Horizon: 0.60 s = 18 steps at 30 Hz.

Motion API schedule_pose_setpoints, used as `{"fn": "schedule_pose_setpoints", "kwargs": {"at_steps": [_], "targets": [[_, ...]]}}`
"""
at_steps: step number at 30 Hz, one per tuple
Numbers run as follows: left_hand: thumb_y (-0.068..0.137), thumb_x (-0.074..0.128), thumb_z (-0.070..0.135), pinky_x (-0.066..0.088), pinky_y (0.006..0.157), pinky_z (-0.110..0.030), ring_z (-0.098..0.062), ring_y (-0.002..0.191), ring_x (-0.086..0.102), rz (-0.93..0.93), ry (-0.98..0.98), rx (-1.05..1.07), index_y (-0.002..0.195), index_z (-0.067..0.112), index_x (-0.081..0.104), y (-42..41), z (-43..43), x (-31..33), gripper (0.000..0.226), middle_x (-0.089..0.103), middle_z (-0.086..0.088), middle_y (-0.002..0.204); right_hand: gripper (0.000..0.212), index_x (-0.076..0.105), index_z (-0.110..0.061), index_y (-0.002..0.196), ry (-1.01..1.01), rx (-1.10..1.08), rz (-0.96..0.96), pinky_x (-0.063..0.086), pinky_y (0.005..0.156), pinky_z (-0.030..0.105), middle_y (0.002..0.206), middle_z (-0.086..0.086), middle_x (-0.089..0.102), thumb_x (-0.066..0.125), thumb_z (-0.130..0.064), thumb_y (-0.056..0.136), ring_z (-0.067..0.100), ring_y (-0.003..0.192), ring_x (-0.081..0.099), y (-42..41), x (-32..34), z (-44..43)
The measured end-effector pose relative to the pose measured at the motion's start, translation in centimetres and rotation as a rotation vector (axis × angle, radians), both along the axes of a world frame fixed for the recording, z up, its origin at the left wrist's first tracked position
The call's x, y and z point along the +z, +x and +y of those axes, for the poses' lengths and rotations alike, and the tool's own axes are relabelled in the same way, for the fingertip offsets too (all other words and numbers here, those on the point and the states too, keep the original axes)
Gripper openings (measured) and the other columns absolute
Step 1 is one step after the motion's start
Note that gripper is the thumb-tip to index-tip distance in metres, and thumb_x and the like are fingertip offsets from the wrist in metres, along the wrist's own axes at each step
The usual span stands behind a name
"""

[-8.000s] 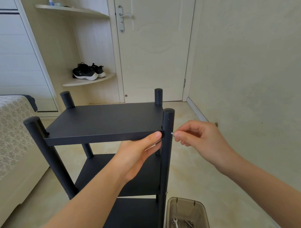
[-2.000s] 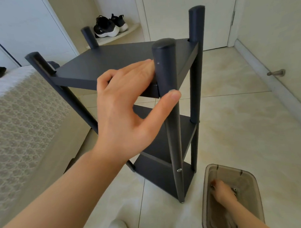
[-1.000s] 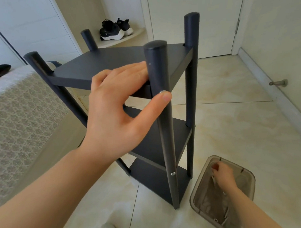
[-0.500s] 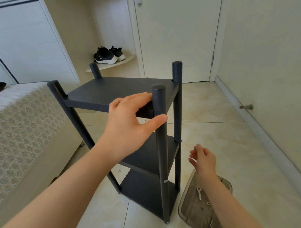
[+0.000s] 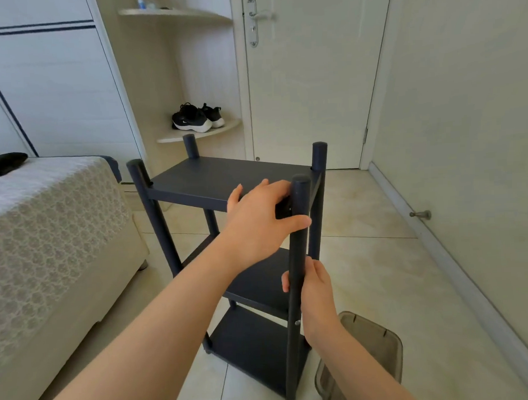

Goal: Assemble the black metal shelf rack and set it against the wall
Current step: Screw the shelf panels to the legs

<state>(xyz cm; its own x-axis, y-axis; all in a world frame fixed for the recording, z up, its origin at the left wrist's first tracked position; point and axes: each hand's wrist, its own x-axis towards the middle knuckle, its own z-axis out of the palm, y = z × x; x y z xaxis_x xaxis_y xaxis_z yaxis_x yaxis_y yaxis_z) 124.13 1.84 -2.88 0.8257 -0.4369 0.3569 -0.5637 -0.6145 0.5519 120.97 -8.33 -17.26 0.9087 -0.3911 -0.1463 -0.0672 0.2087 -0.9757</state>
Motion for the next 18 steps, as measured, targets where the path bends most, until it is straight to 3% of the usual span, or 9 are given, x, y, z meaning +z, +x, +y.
{"fn": "schedule_pose_setpoints", "kwargs": {"at_steps": [5,10,13,15,18], "targets": [[0.093,0.069,0.032,0.028,0.118,-0.052,-0.021,0.127,0.054,0.045,-0.095,-0.004,0.113,0.019,0.064,0.9,1.9,0.7,0.025,0.069,-0.001,0.108,0.03,0.051,-0.021,0.099,-0.095,0.018,-0.027,0.044,0.063,0.025,0.055,-0.003,0.054,0.025,-0.033,0.108,0.004,0.047,0.049,1.5,0.9,1.4],[0.091,0.072,0.028,0.039,0.111,-0.05,-0.017,0.108,0.064,0.048,-0.262,0.087,0.108,0.02,0.071,1.8,4.8,1.9,0.019,0.074,0.004,0.103,0.031,0.052,-0.023,0.096,-0.179,0.026,-0.059,0.044,0.064,0.026,0.057,-0.003,0.055,0.027,-0.036,0.107,0.005,0.048,0.05,4.3,3.2,3.3],[0.089,0.074,0.03,0.043,0.106,-0.051,-0.016,0.103,0.067,0.035,-0.366,0.184,0.096,0.03,0.073,2.4,7.0,2.3,0.007,0.076,0.009,0.098,0.03,0.05,-0.021,0.093,-0.224,0.07,-0.124,0.042,0.065,0.024,0.059,0.0,0.055,0.027,-0.033,0.107,0.007,0.051,0.05,5.9,4.6,4.9],[0.088,0.076,0.031,0.043,0.108,-0.048,-0.011,0.105,0.067,0.029,-0.432,0.236,0.087,0.045,0.069,2.7,8.8,2.4,0.016,0.075,0.015,0.097,0.03,0.049,-0.02,0.092,-0.245,0.12,-0.163,0.041,0.065,0.023,0.059,0.001,0.055,0.027,-0.032,0.108,0.009,0.052,0.05,6.8,5.2,6.3],[0.086,0.078,0.03,0.051,0.103,-0.041,-0.004,0.102,0.068,0.023,-0.541,0.283,0.085,0.049,0.066,2.9,11.0,2.3,0.023,0.074,0.021,0.096,0.028,0.05,-0.018,0.096,-0.271,0.186,-0.211,0.044,0.058,0.016,0.057,-0.001,0.055,0.028,-0.03,0.108,0.007,0.052,0.05,8.0,6.0,7.8]]}}
